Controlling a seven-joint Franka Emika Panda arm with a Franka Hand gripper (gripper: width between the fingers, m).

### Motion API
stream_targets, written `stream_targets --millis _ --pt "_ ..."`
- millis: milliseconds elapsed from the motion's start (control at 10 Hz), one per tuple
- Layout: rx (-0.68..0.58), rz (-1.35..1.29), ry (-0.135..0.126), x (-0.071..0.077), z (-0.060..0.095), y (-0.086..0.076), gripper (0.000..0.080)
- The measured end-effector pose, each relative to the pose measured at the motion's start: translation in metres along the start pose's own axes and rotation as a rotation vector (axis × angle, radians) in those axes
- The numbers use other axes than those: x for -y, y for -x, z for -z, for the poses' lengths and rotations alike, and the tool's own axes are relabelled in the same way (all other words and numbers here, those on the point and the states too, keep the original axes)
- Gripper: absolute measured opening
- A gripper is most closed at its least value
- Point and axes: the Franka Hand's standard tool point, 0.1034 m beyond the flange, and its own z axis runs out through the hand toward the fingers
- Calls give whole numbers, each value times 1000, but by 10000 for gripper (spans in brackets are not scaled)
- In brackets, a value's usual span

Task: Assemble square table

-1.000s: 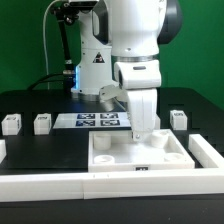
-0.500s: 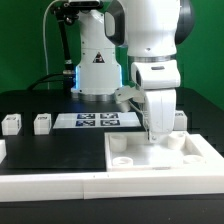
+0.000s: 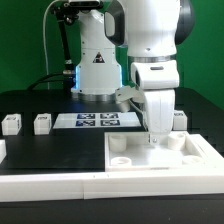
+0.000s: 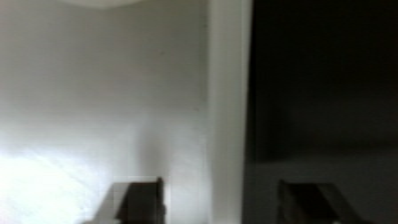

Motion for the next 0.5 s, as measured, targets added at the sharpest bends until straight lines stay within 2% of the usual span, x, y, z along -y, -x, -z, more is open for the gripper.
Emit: stream_targets --millis 100,200,300,400,500 --pt "0 0 0 0 0 0 449" --pt "0 -1 0 0 0 0 449" --pt "0 -1 0 0 0 0 606" --pt "0 -1 0 0 0 0 606" --pt "0 -1 0 0 0 0 642"
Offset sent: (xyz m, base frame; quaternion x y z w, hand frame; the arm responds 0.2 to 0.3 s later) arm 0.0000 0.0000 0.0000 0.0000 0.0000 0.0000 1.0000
